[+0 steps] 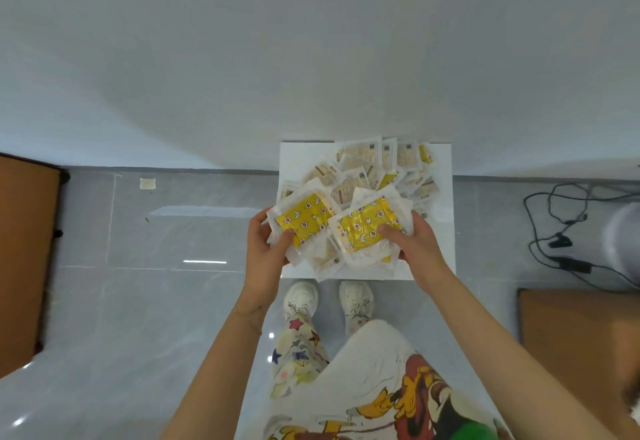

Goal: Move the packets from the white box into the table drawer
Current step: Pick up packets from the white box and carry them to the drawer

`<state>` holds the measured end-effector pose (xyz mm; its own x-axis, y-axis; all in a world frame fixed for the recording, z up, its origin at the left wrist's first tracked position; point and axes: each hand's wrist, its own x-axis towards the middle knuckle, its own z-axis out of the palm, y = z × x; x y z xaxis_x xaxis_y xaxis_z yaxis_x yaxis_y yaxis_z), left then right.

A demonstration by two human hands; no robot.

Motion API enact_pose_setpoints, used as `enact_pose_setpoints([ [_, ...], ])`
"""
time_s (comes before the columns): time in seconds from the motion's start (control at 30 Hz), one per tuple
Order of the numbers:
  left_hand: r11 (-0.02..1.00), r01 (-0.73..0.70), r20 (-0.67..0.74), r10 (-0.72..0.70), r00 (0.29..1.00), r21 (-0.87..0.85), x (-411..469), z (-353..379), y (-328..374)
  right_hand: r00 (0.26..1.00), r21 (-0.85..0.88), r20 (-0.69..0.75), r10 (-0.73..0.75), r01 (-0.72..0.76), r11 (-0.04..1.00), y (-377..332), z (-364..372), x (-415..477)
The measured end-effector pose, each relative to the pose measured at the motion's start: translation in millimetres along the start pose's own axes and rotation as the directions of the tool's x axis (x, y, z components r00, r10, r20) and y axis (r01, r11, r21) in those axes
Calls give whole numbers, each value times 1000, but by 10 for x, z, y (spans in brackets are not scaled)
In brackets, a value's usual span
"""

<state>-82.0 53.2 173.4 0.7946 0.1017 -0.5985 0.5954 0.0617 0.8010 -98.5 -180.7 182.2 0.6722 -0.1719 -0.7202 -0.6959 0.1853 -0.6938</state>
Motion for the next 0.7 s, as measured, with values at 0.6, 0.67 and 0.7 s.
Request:
enact_pose_setpoints([
  [0.6, 959, -234, -399, 153, 904, -160, -1887, -1401, 690, 885, -256, 410, -220, 343, 904, -933, 1372, -1417],
  [0.67, 940, -274, -457, 155, 876, -205, -2058, -1648, 679, 862, -273, 462, -207, 360, 892, -880, 1695, -1563],
  [0.7, 931, -287, -486, 147, 861, -227, -2143, -1783, 666, 855, -272, 481, -194, 357, 894, -834, 1870, -1635],
])
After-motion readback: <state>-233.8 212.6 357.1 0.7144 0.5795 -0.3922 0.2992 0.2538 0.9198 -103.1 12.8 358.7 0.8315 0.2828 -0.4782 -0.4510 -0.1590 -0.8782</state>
